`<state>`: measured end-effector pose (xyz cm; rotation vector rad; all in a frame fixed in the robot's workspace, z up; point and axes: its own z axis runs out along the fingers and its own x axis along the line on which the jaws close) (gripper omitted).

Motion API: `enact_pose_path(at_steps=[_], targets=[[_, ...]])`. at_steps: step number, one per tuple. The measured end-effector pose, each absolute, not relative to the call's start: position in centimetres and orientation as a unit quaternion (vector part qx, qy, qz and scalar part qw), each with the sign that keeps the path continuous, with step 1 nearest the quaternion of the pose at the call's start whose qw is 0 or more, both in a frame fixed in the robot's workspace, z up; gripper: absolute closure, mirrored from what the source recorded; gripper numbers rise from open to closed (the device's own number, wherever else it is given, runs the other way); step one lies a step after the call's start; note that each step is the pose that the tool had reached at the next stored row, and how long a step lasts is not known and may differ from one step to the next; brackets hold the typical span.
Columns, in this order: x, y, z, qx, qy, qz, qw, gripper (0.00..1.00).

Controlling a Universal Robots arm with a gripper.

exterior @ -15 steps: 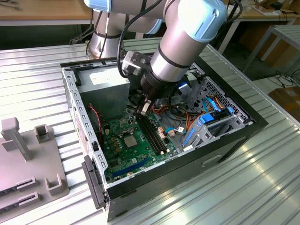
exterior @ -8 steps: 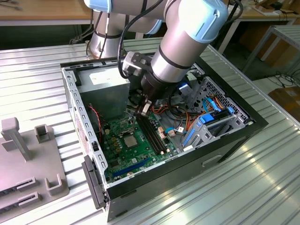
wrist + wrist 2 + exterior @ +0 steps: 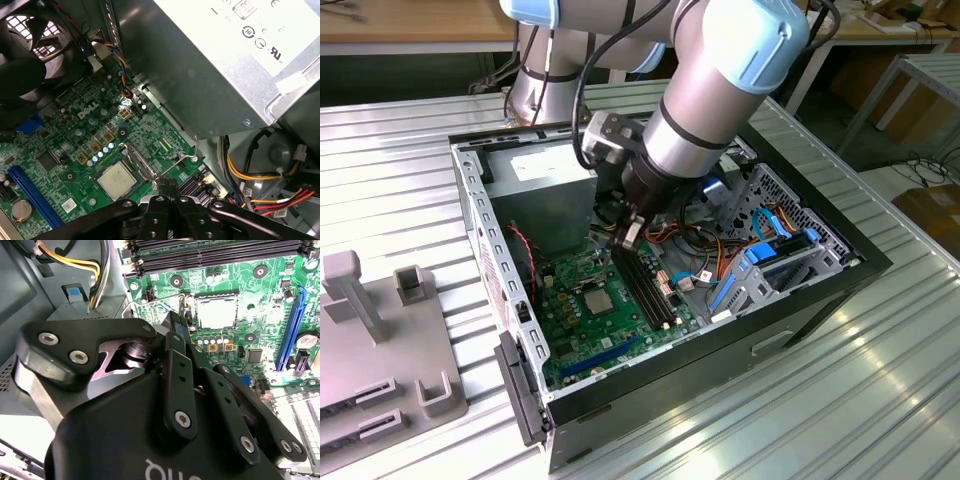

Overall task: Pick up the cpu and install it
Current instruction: 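Close the cpu cover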

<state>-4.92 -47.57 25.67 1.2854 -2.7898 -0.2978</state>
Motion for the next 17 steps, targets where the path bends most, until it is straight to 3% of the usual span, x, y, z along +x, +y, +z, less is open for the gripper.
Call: enact_pose_path(at_steps=[17], targets=[[-4.92, -48.45, 25.66, 0.416, -0.904, -0.097, 0.028, 0.89]])
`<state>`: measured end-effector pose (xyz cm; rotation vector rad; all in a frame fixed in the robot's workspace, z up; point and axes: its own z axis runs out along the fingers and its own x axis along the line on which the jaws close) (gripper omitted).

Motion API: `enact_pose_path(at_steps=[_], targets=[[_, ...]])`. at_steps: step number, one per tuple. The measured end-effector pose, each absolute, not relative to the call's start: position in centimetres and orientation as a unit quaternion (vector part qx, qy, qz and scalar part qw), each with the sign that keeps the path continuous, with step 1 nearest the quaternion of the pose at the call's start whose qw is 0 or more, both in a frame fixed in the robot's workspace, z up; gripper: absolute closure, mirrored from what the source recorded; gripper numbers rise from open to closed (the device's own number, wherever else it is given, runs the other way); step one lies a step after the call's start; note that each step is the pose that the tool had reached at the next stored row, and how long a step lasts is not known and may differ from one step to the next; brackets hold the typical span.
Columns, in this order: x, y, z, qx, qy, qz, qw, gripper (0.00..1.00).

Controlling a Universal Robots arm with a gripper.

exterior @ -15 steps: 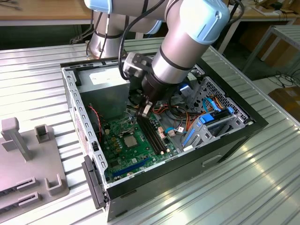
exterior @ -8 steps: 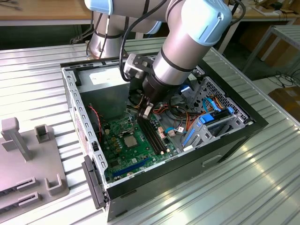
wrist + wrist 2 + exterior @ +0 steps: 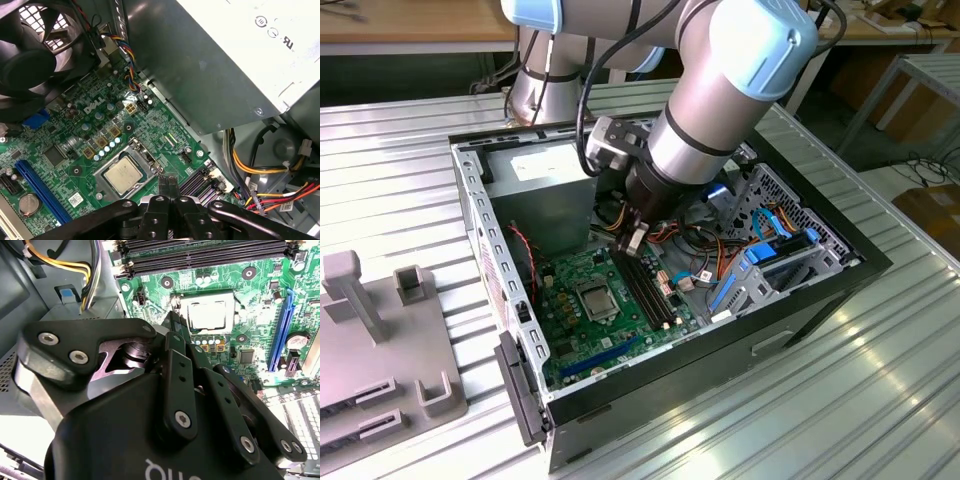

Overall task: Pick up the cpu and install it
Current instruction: 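Close the cpu cover, then install the first cpu locking lever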

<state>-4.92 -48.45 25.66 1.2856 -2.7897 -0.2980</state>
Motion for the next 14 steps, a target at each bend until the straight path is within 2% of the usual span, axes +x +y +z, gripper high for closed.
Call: enact_pose_path(at_steps=[14], targets=[[-4.92, -48.56, 25.67, 0.416, -0.904, -0.096, 0.028, 0.89]])
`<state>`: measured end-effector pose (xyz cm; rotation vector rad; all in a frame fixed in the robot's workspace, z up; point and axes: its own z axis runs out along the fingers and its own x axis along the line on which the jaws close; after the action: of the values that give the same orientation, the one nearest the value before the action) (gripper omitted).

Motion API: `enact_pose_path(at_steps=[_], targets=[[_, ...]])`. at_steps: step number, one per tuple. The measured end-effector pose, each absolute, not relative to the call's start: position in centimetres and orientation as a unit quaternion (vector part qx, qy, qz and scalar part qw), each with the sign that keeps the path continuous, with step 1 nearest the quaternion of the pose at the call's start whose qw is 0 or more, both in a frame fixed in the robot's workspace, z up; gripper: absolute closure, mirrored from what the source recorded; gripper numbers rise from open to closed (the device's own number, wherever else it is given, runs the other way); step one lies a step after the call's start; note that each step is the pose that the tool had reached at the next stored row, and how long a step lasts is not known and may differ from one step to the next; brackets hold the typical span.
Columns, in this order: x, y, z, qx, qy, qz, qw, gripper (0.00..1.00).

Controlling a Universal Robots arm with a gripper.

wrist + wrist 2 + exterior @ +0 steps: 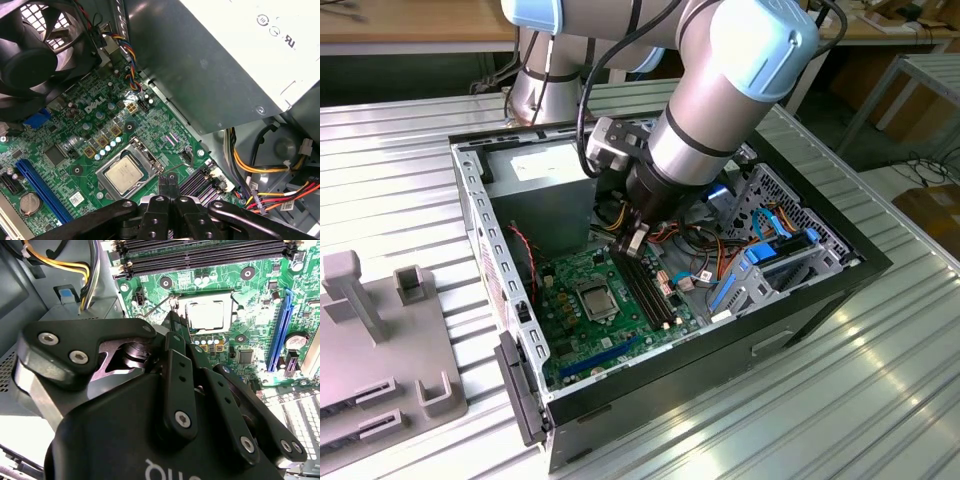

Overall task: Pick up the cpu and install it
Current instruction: 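Install the first cpu locking lever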

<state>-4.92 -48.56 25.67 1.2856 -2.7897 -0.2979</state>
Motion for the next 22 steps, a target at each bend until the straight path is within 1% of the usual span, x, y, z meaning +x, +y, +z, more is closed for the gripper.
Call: enact_pose_path(at_steps=[12, 22], targets=[[-4.9, -48.6, 25.7, 0.416, -0.904, -0.096, 0.028, 0.89], [-3.6, -48.5, 25.6, 0.416, -0.904, -0.096, 0.028, 0.89]])
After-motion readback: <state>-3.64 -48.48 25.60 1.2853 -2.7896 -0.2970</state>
